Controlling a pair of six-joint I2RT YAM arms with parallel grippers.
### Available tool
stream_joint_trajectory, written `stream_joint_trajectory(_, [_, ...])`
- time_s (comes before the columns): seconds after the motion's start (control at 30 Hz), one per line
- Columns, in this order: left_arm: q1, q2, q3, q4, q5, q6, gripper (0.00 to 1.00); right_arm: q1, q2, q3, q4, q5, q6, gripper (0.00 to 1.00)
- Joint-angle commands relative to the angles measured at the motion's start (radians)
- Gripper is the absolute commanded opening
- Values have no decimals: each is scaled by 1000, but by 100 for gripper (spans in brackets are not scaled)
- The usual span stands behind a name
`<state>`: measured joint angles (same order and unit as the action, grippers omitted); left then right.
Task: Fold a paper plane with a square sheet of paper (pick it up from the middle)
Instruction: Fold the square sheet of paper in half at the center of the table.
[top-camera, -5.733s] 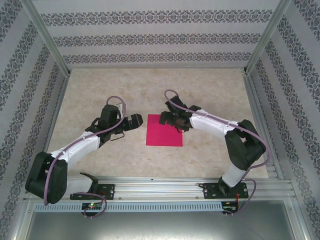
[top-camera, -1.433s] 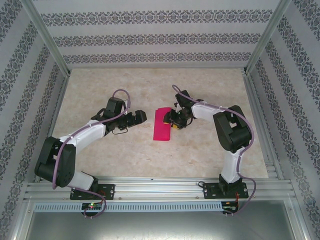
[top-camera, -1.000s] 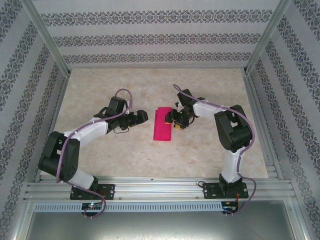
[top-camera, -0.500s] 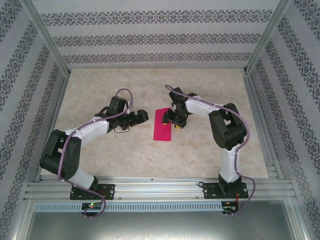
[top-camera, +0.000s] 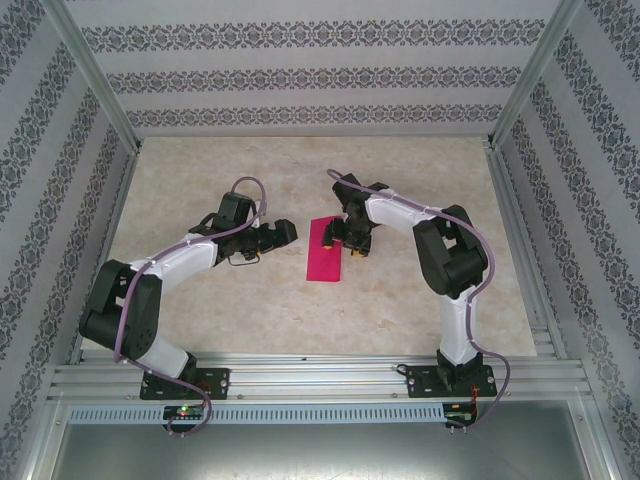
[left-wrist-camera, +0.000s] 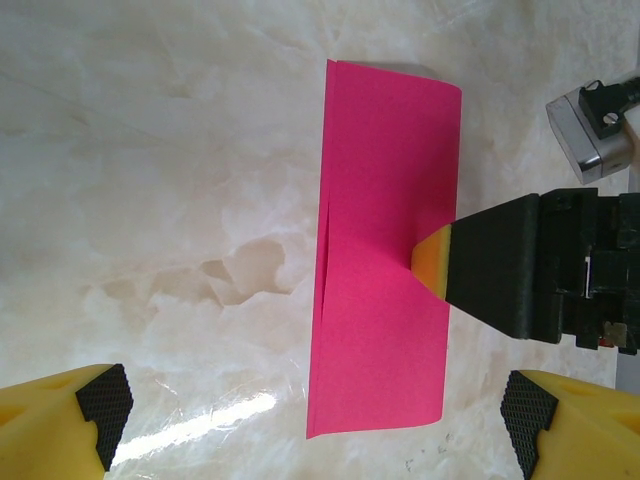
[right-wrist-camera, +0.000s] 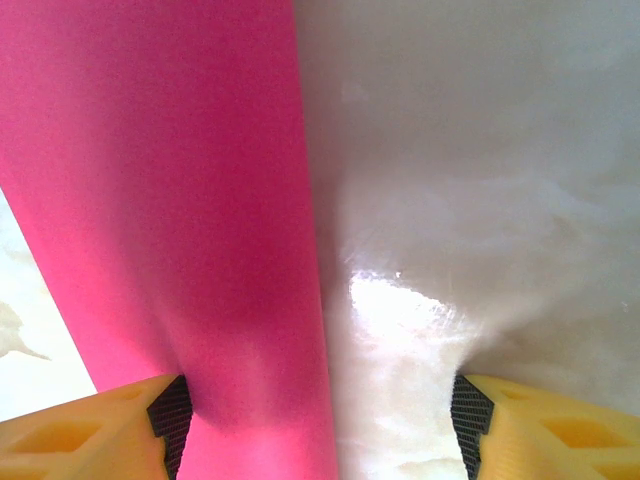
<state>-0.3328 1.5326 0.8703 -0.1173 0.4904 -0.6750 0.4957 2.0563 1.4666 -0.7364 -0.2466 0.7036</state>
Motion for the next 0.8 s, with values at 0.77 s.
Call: stream_joint_trajectory(0.77, [-5,-22,13,28,37,14,95,26,109,93,-139,58,-39,77])
